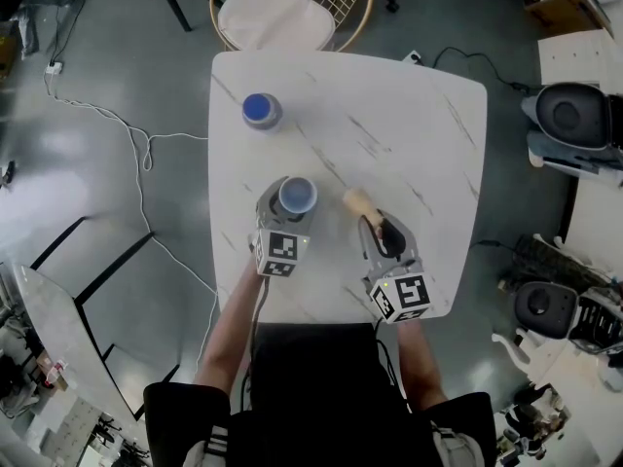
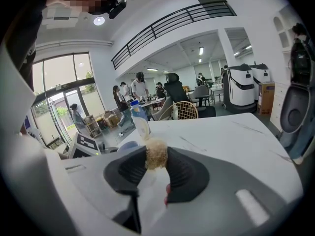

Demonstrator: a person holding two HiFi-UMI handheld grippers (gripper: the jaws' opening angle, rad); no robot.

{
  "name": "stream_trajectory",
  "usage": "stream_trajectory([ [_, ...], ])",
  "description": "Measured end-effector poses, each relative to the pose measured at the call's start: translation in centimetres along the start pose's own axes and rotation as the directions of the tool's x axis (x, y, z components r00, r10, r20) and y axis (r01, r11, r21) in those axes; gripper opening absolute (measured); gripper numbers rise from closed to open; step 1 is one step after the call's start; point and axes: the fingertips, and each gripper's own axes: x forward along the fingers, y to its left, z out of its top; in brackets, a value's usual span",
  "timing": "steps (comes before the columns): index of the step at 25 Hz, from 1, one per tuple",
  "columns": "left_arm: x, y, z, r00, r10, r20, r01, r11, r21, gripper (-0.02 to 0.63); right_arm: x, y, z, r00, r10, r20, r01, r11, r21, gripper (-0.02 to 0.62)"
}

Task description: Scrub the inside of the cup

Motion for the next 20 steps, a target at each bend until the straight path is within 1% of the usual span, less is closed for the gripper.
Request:
stream_trajectory([
  [8,-0.4,-1.0,0.9,1.0,-0.018,0.01,0.018,1.0,0.015,0.29,-0.8,-0.3,0.2,1.0,-0.007,0.009,0.007,1.0,-0.002,0.11],
  [12,-0.9,-1.6,1.8,0.999,-0.036,0.04,0.035,0.999,0.028,0.287,-0.9,-0.2,0.4,1.0,-0.007,0.022,0.007,1.0,-0.001,0.11],
  [20,-3.2,-3.2,2.8,0.995,-0.08,0.054,0.076,0.995,0.069,0.286,-2.4,1.4,1.7,0.998,-0.01,0.067,0.011,1.0,-0.017,0.11],
])
